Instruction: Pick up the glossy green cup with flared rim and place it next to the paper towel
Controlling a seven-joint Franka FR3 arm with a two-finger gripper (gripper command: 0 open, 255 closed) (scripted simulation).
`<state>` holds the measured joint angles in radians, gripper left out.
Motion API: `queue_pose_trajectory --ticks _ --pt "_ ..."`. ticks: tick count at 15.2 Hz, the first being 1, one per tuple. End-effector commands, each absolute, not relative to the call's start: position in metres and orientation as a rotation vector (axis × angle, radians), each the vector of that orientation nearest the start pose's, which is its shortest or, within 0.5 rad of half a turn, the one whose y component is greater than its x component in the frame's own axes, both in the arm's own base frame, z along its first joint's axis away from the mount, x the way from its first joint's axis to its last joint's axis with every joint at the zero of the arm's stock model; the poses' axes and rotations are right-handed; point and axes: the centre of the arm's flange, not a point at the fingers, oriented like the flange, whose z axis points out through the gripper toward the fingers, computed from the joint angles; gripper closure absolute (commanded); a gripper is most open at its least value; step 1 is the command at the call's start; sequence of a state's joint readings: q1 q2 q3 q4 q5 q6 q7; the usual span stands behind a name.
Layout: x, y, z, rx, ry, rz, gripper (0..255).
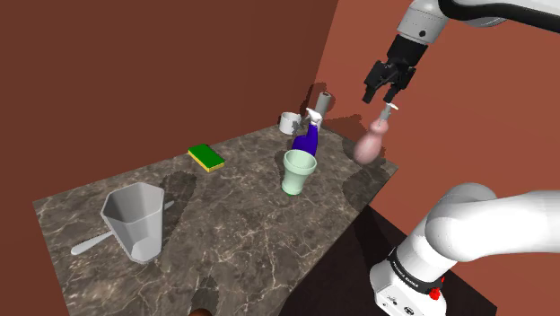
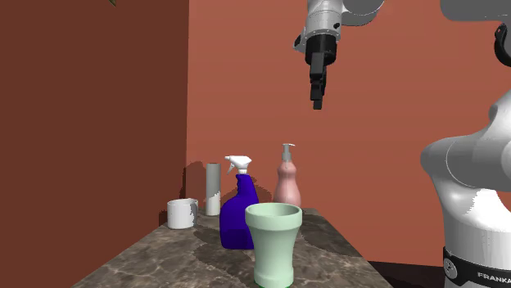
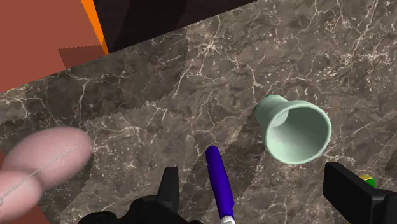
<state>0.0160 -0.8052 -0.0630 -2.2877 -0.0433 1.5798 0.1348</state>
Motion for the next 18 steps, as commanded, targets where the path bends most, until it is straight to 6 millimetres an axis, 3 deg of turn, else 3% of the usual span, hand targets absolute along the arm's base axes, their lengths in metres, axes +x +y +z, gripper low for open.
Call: queue_pose_trajectory --ticks 1,18 --pt "0.302 -0.026 0.629 -3.12 0.26 -0.15 0" --pt "0.378 0.019 0.428 -3.014 0.184 -0.197 0"
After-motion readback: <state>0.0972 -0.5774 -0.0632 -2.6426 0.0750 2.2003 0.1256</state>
